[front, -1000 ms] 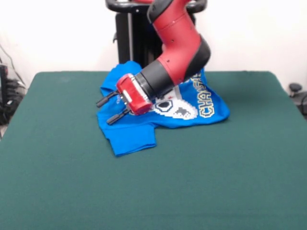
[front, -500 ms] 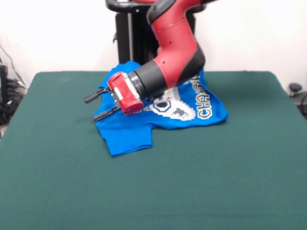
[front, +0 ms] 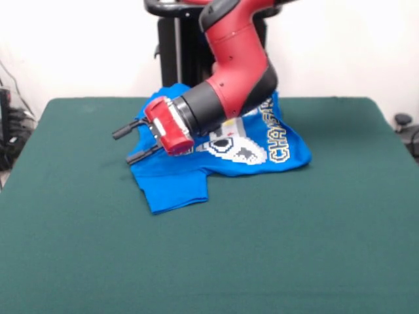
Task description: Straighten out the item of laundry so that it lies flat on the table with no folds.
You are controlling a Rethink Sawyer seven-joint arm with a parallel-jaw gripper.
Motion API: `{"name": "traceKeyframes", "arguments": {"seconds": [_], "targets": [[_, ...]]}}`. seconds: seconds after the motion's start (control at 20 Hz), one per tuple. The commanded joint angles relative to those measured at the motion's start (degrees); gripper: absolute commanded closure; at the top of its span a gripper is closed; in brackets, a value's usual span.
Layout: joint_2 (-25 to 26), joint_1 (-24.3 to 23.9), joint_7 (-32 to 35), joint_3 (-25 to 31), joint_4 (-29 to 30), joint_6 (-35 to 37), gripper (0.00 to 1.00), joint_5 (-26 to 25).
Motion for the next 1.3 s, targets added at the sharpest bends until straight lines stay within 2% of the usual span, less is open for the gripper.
{"name": "traceKeyframes", "arguments": {"seconds": [0.05,0.25,0.4,0.6,0.9,1.3], "targets": [[-29.1,-12.8,-1.0,20.8,0.4,2.5,0.00,-26.1],[-43.8,-18.8,-2.7,28.0,5.8,11.9,0.00,-35.7],[-49.8,-21.1,-1.7,30.5,7.5,16.4,0.00,-40.1],[-53.6,-22.8,0.5,32.7,8.3,18.5,0.00,-43.2],[-58.2,-23.9,2.7,34.9,9.9,21.4,0.00,-44.2],[-62.1,-33.3,9.4,50.8,19.5,18.2,0.00,-40.8]]}}
